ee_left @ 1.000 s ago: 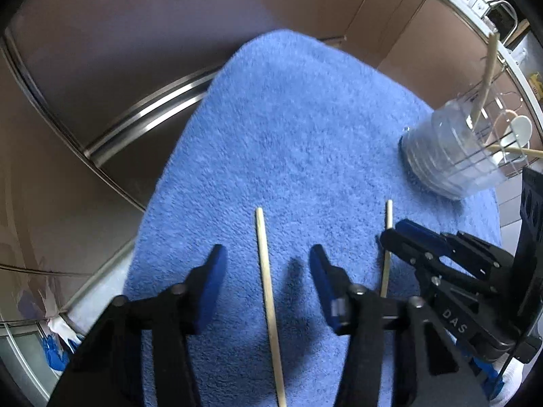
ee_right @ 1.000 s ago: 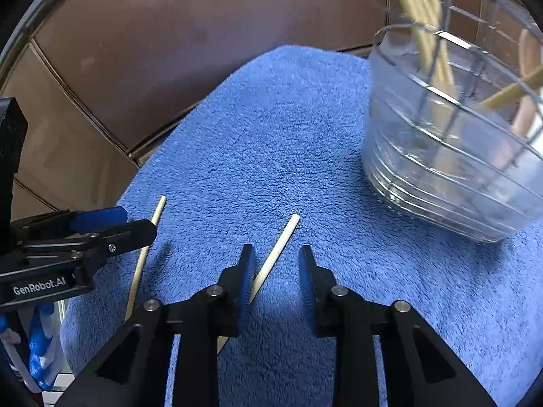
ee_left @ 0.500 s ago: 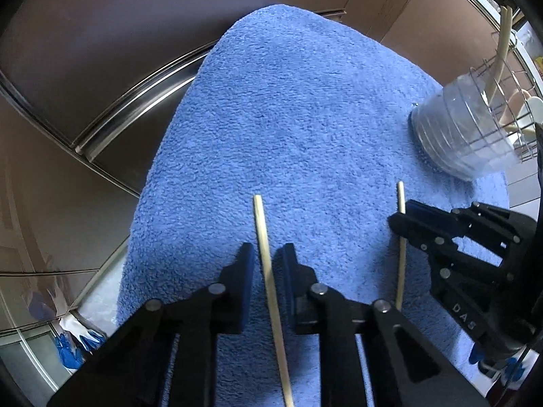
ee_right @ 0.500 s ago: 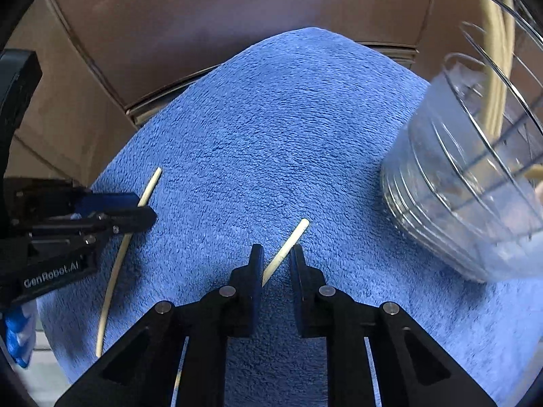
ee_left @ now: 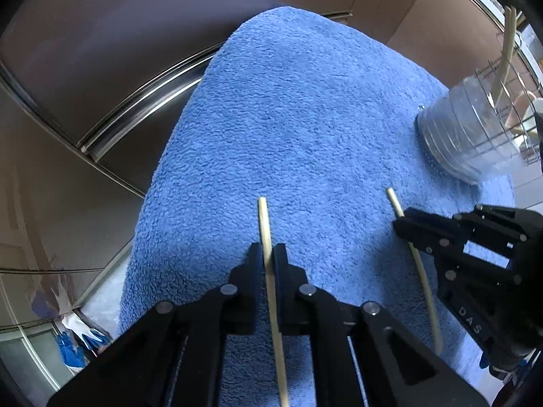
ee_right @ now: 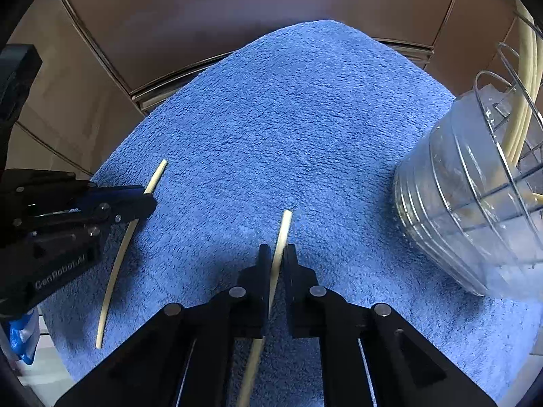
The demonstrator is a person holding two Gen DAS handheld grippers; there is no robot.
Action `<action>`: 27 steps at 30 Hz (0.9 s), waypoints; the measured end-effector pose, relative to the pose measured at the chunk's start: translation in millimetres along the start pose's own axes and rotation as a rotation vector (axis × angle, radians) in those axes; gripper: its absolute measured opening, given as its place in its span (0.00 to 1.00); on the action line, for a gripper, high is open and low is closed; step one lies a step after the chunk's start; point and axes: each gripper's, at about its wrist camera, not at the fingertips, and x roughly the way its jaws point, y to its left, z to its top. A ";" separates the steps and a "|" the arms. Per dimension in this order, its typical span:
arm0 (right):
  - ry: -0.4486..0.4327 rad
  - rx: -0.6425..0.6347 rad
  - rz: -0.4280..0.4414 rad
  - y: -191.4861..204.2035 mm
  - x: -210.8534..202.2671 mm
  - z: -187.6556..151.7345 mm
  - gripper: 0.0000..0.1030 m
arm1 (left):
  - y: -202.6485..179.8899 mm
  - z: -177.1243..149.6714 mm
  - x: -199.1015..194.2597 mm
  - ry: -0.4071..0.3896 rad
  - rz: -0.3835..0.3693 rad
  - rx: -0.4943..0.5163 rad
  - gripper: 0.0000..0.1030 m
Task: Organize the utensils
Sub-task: 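Grasp a chopstick with the left tool while the right tool grasps the last chopstick, then carry both chopsticks up and drop them into the wire holder while both tools open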
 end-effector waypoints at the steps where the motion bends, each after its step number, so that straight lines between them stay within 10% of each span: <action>1: 0.000 0.001 0.002 0.3 -0.5 -0.3 0.05 | 3.2 -1.2 -1.2 -0.002 0.000 -0.002 0.06; 27: -0.352 0.160 0.167 -28.1 -113.0 -111.5 0.05 | -66.1 -75.3 -113.9 -0.428 0.042 0.081 0.05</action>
